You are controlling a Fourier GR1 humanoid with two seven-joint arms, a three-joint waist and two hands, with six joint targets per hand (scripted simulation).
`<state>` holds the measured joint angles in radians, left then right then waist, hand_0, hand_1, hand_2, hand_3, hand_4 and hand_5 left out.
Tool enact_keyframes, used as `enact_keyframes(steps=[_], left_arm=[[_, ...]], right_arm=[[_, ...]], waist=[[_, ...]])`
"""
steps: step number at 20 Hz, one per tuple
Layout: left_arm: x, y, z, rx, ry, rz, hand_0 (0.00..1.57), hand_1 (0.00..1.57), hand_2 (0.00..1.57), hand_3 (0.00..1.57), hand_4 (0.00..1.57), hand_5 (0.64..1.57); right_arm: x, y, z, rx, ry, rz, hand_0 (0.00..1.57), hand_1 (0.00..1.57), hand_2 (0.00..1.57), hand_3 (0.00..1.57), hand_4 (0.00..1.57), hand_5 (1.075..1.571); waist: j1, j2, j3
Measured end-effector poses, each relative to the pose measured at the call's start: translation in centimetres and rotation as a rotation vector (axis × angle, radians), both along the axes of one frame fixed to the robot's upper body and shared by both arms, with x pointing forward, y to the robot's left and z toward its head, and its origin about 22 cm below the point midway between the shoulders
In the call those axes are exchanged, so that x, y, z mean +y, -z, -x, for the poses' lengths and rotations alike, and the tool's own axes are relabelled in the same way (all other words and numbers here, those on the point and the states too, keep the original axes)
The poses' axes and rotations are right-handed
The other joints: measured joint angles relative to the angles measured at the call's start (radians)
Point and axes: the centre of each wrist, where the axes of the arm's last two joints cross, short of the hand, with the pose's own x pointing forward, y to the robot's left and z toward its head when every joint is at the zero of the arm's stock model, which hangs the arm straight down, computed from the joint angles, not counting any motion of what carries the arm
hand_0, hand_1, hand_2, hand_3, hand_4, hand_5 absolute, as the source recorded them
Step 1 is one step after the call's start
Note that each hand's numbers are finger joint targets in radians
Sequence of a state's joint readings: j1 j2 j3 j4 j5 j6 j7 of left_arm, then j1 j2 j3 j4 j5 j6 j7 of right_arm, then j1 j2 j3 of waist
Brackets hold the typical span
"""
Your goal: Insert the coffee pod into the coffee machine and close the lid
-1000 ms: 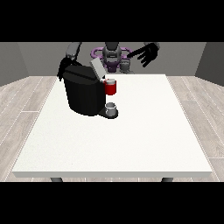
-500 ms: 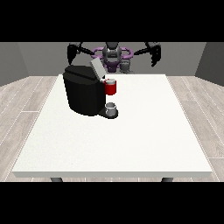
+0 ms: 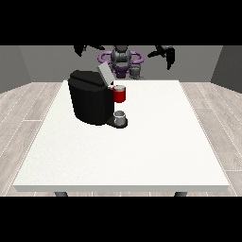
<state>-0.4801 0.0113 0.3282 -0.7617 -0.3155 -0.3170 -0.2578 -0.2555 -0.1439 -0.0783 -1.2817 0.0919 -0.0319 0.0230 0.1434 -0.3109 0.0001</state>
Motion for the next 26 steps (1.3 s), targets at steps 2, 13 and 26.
enact_keyframes(steps=[2,13,26], left_arm=[[0.3,-1.2,-0.5,-0.040,0.013,0.008,0.00,0.00,0.00,0.00,0.39,1.571],[-0.4,-4.1,0.3,-0.146,0.014,0.020,0.00,0.00,0.00,0.00,0.28,1.571],[0.8,-7.0,2.5,-0.250,-0.035,0.014,0.00,0.00,0.00,0.00,0.38,1.571]], right_arm=[[-0.6,-1.6,-1.3,-0.022,0.017,-0.010,0.00,0.00,0.00,0.00,0.00,1.571],[-2.6,-4.4,-4.8,-0.002,0.038,-0.156,0.00,0.00,0.00,0.00,0.17,1.571],[1.9,-5.7,-7.5,-0.010,-0.064,-0.152,0.00,0.00,0.00,0.00,0.00,1.571]], waist=[[0.019,0.039,0.0001],[0.060,0.162,0.0002],[0.030,0.276,0.0000]])
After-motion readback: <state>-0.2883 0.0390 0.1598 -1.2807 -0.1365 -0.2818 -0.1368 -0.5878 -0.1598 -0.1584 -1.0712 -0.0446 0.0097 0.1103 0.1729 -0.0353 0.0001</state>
